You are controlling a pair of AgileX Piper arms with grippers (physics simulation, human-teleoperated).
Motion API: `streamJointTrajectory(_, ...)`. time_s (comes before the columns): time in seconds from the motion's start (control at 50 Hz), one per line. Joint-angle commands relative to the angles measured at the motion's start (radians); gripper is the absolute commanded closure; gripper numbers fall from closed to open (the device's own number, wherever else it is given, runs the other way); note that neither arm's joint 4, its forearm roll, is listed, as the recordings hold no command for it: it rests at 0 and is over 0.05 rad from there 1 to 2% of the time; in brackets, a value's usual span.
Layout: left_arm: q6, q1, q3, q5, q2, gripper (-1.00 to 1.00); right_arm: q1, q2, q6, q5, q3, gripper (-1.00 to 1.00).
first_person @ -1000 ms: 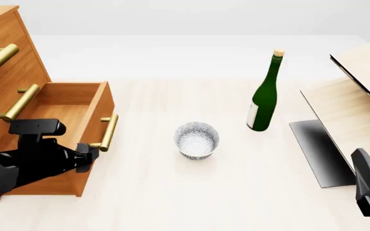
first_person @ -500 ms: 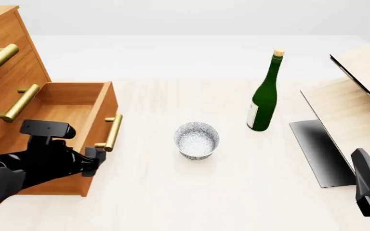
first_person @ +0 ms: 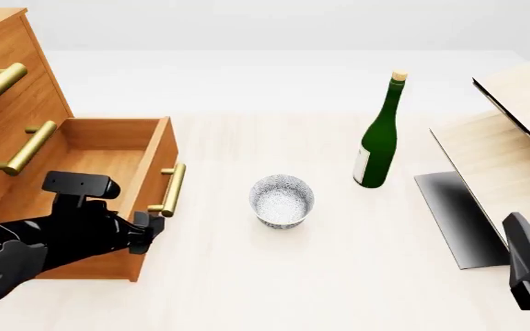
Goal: Put the bowl in the bottom drawer of the cabinet and close it.
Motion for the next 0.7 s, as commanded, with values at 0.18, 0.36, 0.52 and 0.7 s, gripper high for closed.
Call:
streamJointTrajectory(0.18, -0.018, -0.062, -0.002, -0.003, 0.035, -1.0, 0.0, 0.001, 0.0, 0.0, 0.0, -1.0)
streamJointTrajectory(0.36, -0.016, -0.077, -0.013, -0.005, 0.044, -1.0, 0.0, 0.0, 0.0, 0.0, 0.0, -1.0)
streamJointTrajectory(0.52, -0.021, -0.097, -0.022, -0.005, 0.046, -1.0, 0.0, -0.001, 0.0, 0.0, 0.0, -1.0)
streamJointTrajectory(0.7, -0.014, -0.095, -0.023, 0.007, 0.025, -1.0, 0.0, 0.001, 0.0, 0.0, 0.0, -1.0)
